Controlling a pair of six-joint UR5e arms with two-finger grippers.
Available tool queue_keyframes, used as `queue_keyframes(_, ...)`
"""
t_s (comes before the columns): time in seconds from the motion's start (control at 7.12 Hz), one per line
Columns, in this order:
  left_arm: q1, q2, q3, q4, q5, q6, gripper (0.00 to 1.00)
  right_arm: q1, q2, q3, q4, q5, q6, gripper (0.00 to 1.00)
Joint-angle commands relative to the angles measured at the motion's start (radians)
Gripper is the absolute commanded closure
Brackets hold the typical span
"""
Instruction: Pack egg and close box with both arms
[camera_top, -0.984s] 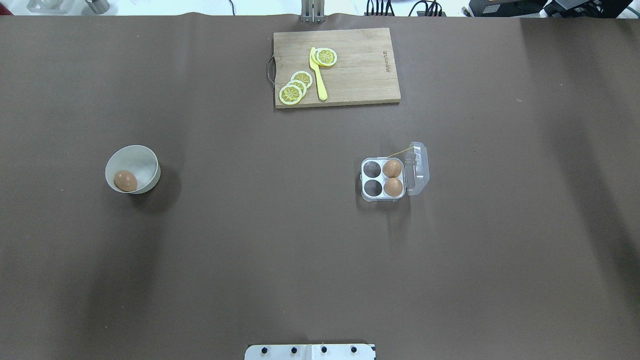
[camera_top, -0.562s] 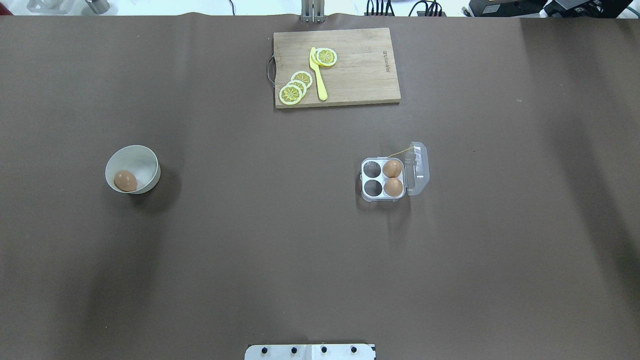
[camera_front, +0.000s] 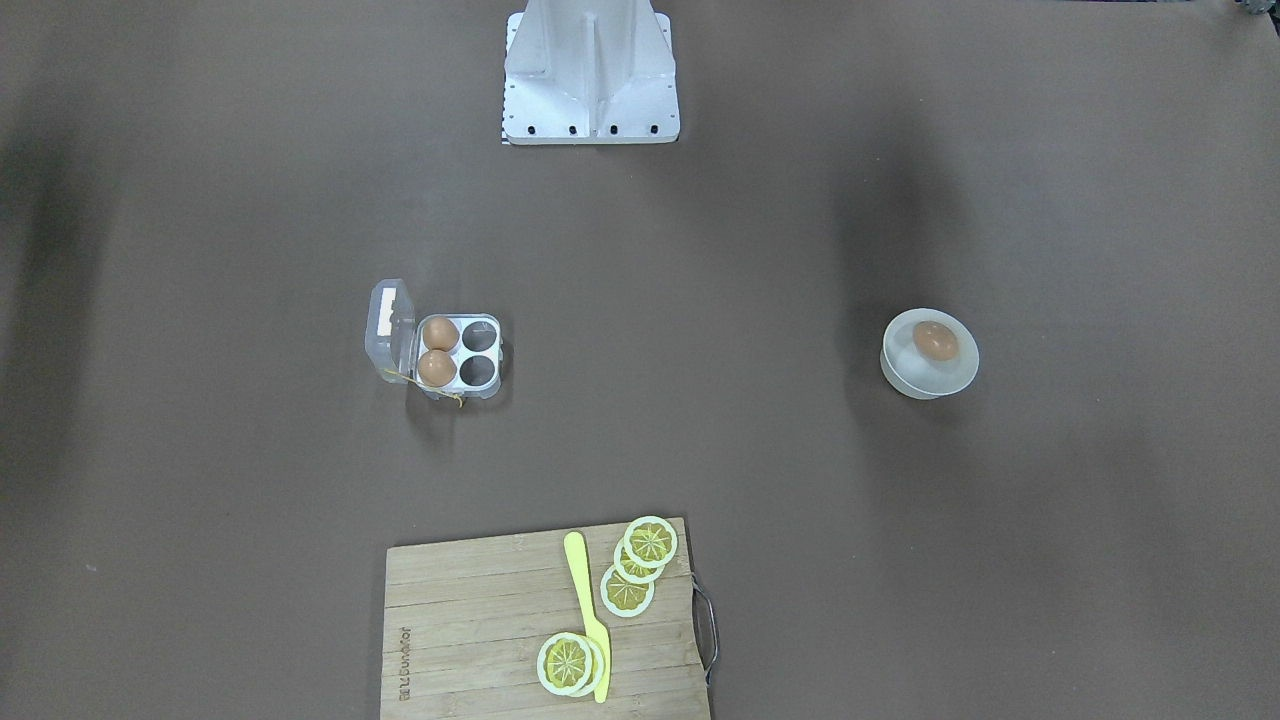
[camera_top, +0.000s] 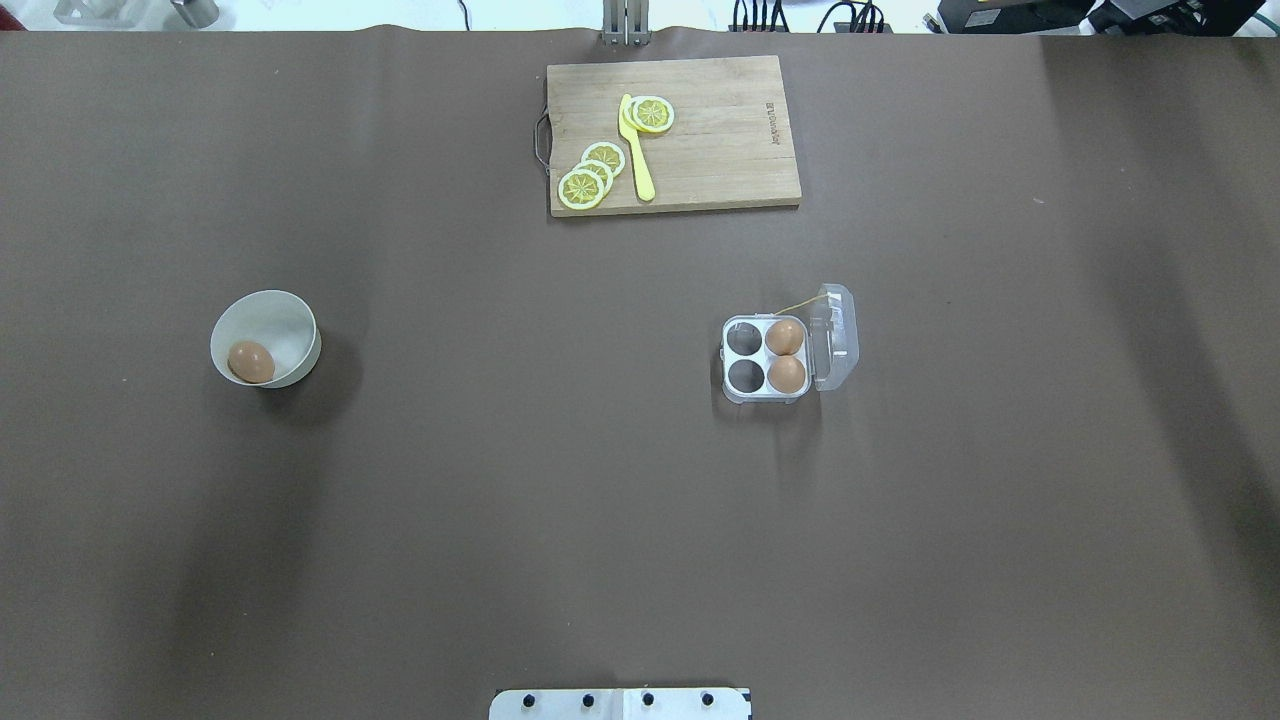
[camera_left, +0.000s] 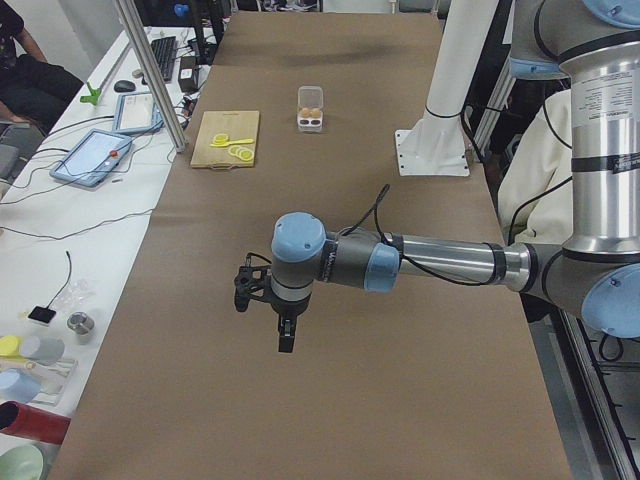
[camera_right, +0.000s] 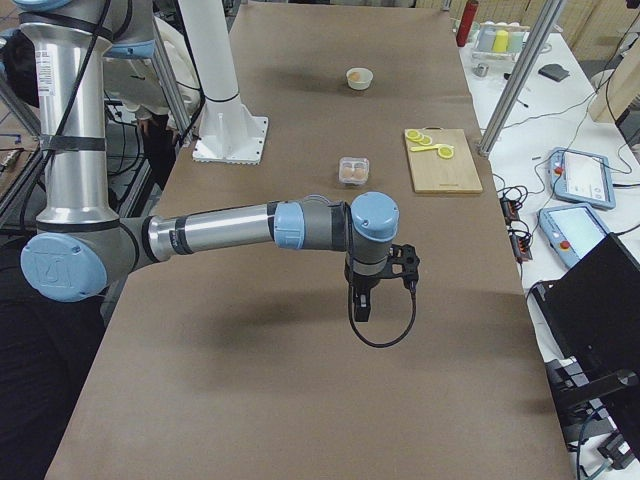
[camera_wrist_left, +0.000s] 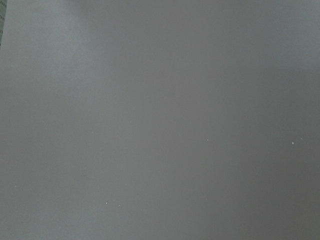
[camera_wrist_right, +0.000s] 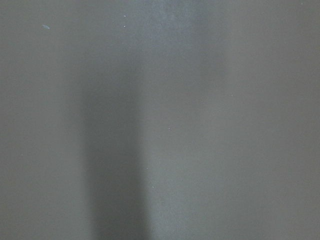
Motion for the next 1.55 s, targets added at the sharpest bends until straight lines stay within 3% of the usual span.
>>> queue_keyframes(0.0,0.001,0.002,0.002,-0.002,0.001,0.001,0.02,0.0,0.0,0.0,0.001,0.001,0.0,0.0)
queue_keyframes(1.41,0.015,-0.024,-0.006,-0.006,-0.036,-0.002,0.02,0.0,0.005,0.0,0.0,0.003,0.002,0.0)
